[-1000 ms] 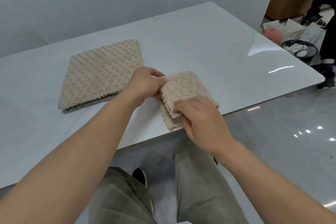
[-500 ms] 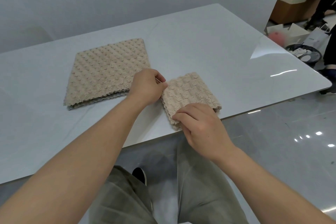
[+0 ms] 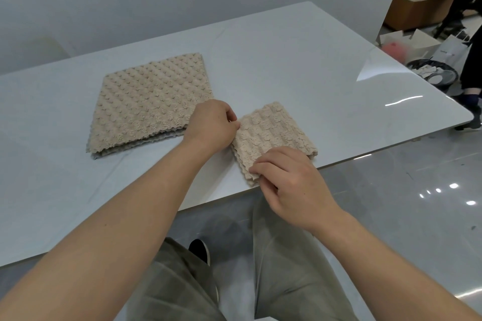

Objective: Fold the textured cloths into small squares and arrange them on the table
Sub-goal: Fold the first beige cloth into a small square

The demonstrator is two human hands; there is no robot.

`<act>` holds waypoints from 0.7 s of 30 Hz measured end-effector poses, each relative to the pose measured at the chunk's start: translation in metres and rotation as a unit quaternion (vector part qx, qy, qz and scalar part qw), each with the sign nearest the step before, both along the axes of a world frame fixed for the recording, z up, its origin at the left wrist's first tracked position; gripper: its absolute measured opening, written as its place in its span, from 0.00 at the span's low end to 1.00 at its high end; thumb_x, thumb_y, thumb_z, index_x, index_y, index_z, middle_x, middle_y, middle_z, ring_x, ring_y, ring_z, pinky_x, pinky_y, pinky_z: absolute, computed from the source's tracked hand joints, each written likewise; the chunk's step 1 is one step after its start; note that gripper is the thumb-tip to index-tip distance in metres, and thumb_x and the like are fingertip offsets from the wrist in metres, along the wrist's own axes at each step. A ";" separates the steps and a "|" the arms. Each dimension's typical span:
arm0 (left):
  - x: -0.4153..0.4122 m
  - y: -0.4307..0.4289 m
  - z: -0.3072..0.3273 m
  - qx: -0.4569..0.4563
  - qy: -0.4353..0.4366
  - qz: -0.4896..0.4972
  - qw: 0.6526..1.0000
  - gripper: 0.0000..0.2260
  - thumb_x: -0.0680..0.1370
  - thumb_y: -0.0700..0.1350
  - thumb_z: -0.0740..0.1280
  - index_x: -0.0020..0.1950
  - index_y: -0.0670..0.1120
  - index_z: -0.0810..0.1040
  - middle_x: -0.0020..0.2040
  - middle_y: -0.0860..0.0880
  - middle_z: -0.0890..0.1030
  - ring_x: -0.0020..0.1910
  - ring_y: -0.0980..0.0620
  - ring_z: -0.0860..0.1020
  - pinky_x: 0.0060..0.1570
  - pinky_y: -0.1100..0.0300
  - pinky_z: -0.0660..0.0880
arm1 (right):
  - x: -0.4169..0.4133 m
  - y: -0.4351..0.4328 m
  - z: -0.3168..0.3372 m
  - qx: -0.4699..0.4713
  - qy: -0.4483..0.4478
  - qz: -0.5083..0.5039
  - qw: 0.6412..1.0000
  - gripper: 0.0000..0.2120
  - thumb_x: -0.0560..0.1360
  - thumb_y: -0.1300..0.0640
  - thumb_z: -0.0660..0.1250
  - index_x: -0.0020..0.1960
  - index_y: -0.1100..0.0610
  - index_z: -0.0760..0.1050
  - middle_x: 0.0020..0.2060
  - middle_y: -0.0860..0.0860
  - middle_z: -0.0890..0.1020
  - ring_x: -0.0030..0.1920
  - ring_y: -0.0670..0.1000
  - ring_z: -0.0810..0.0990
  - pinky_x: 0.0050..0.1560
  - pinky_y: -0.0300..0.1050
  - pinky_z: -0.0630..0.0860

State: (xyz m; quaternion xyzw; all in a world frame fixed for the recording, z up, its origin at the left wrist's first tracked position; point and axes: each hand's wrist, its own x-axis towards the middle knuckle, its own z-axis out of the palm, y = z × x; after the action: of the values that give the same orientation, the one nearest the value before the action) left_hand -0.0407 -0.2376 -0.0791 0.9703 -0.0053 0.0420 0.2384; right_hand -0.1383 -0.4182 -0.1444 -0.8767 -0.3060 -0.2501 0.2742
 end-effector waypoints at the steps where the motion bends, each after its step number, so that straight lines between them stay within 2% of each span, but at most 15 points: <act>1: -0.001 -0.001 0.001 0.001 0.001 0.000 1.000 0.05 0.78 0.46 0.73 0.49 0.46 0.86 0.46 0.49 0.85 0.48 0.50 0.82 0.53 0.54 0.80 | 0.000 0.000 0.000 -0.002 0.003 -0.001 1.000 0.08 0.74 0.66 0.69 0.49 0.58 0.83 0.47 0.50 0.83 0.51 0.56 0.80 0.51 0.54 0.75; 4: 0.000 -0.001 0.002 0.033 0.023 -0.003 0.999 0.08 0.79 0.47 0.71 0.48 0.44 0.86 0.45 0.47 0.86 0.46 0.49 0.83 0.50 0.55 0.80 | -0.001 0.000 0.000 -0.033 0.008 -0.004 0.999 0.08 0.73 0.63 0.69 0.50 0.56 0.84 0.48 0.48 0.83 0.53 0.55 0.80 0.53 0.52 0.75; 6: 0.002 -0.001 0.000 0.077 0.054 -0.004 0.996 0.14 0.80 0.50 0.69 0.44 0.41 0.86 0.40 0.45 0.85 0.42 0.47 0.82 0.44 0.54 0.80 | -0.002 0.000 0.001 -0.045 0.019 -0.007 0.999 0.09 0.73 0.61 0.68 0.50 0.55 0.85 0.48 0.48 0.83 0.54 0.54 0.80 0.54 0.51 0.74; 8: 0.002 -0.001 0.000 0.112 0.082 -0.002 0.990 0.19 0.81 0.52 0.67 0.38 0.39 0.81 0.35 0.45 0.81 0.38 0.46 0.79 0.34 0.56 0.73 | -0.003 0.001 0.002 -0.040 0.036 -0.013 0.998 0.10 0.73 0.59 0.67 0.49 0.55 0.85 0.47 0.47 0.84 0.54 0.53 0.80 0.55 0.50 0.74; 10: 0.001 -0.002 0.001 0.123 0.101 -0.009 0.987 0.19 0.82 0.52 0.65 0.39 0.39 0.79 0.36 0.44 0.79 0.39 0.44 0.78 0.34 0.56 0.70 | -0.003 0.002 0.005 -0.032 0.057 -0.014 0.998 0.10 0.73 0.58 0.66 0.49 0.55 0.85 0.46 0.46 0.85 0.52 0.53 0.81 0.55 0.50 0.74; 12: 0.000 -0.002 0.004 0.098 0.123 -0.017 0.987 0.18 0.82 0.50 0.65 0.40 0.38 0.79 0.38 0.42 0.81 0.38 0.44 0.78 0.34 0.56 0.70 | -0.003 0.002 0.009 -0.040 0.078 -0.011 0.996 0.12 0.74 0.56 0.64 0.51 0.55 0.85 0.44 0.47 0.85 0.49 0.53 0.82 0.53 0.51 0.75; 15: -0.002 -0.002 0.008 0.019 0.146 -0.007 0.989 0.14 0.82 0.48 0.65 0.40 0.42 0.75 0.37 0.42 0.78 0.36 0.45 0.76 0.35 0.57 0.68 | 0.000 -0.001 0.024 -0.020 0.122 -0.005 0.992 0.15 0.78 0.55 0.61 0.61 0.53 0.80 0.44 0.48 0.85 0.45 0.53 0.82 0.46 0.52 0.78; 18: -0.007 -0.002 0.015 -0.071 0.126 -0.002 0.989 0.09 0.83 0.47 0.65 0.47 0.43 0.74 0.44 0.45 0.80 0.42 0.44 0.79 0.44 0.54 0.75 | 0.019 -0.010 0.047 0.064 0.151 -0.048 0.985 0.17 0.80 0.55 0.62 0.68 0.50 0.76 0.54 0.46 0.82 0.54 0.47 0.78 0.56 0.48 0.76; 20: -0.013 -0.002 0.023 -0.135 0.087 -0.005 0.987 0.05 0.82 0.47 0.66 0.52 0.46 0.74 0.48 0.46 0.82 0.47 0.45 0.82 0.50 0.48 0.80 | 0.043 -0.018 0.058 0.067 0.119 -0.117 0.984 0.19 0.80 0.55 0.62 0.71 0.52 0.73 0.62 0.50 0.79 0.63 0.52 0.74 0.65 0.49 0.71; 21: -0.017 -0.003 0.029 -0.166 0.061 -0.011 0.984 0.04 0.82 0.47 0.67 0.53 0.49 0.74 0.49 0.47 0.82 0.47 0.46 0.83 0.49 0.48 0.81 | 0.054 -0.020 0.065 0.062 0.124 -0.139 0.980 0.21 0.80 0.53 0.62 0.73 0.51 0.71 0.66 0.53 0.76 0.67 0.54 0.72 0.68 0.49 0.68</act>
State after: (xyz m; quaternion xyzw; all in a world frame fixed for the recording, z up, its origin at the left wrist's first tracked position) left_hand -0.0578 -0.2409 -0.0502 0.9179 0.0051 -0.0193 0.3962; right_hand -0.0841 -0.4385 -0.0795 -0.9163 -0.1284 -0.1938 0.3262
